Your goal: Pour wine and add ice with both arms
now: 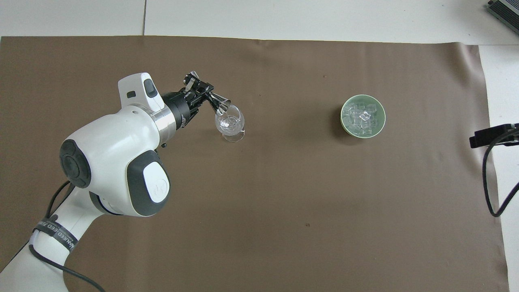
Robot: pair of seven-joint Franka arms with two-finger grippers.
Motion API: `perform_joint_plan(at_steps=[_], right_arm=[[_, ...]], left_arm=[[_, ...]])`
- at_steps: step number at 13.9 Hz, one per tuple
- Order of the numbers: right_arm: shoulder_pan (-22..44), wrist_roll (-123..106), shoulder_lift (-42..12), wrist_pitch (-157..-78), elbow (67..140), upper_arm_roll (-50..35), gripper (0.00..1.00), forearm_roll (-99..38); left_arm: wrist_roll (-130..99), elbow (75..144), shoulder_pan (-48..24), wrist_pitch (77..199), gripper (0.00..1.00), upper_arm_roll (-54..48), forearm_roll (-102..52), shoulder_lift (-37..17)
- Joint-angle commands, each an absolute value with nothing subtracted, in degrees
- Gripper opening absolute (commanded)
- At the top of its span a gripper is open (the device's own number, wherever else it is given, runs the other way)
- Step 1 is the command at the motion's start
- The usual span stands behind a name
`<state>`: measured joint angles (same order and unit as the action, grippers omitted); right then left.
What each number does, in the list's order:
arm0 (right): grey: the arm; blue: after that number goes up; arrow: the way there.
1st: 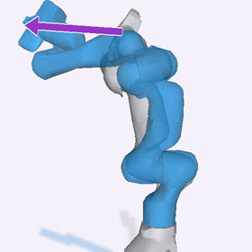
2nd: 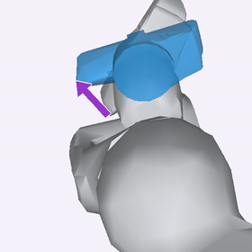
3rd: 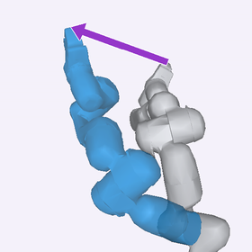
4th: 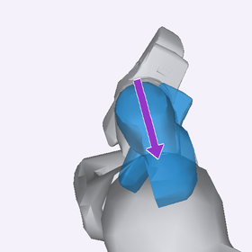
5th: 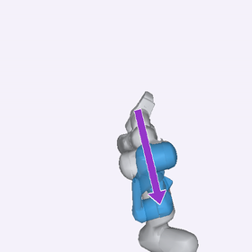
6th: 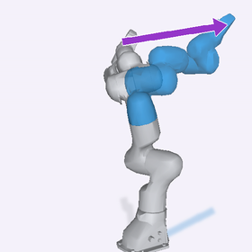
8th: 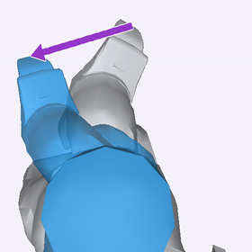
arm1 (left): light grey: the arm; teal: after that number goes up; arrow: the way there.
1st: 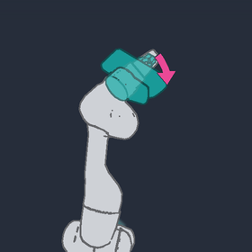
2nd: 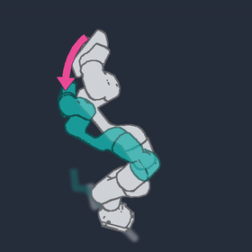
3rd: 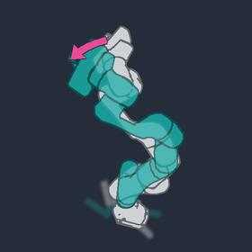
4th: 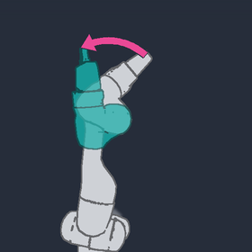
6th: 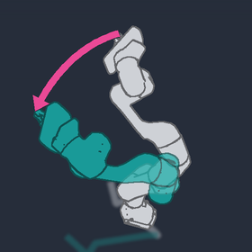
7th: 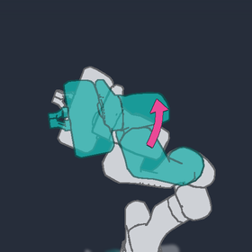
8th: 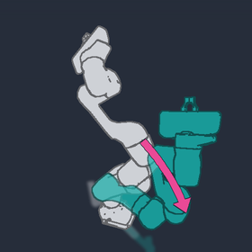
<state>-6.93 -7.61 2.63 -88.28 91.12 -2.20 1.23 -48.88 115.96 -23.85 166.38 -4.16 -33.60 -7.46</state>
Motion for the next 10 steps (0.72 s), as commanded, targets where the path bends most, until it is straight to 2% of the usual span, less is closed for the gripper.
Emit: perform_joint_plan(at_steps=[1, 10], right_arm=[[-7.3, -6.9, 3.6, -88.1, 92.1, -2.4, 1.00, 0.3], [-7.3, -6.9, 3.6, -88.1, 92.1, -2.4, 1.00, 0.3]], left_arm=[[-47.9, 118.3, -24.5, 167.3, 0.00, -3.3, -32.3, -5.4], [-47.7, 118.7, -24.6, 167.5, 0.00, -3.3, -29.4, -5.0]])
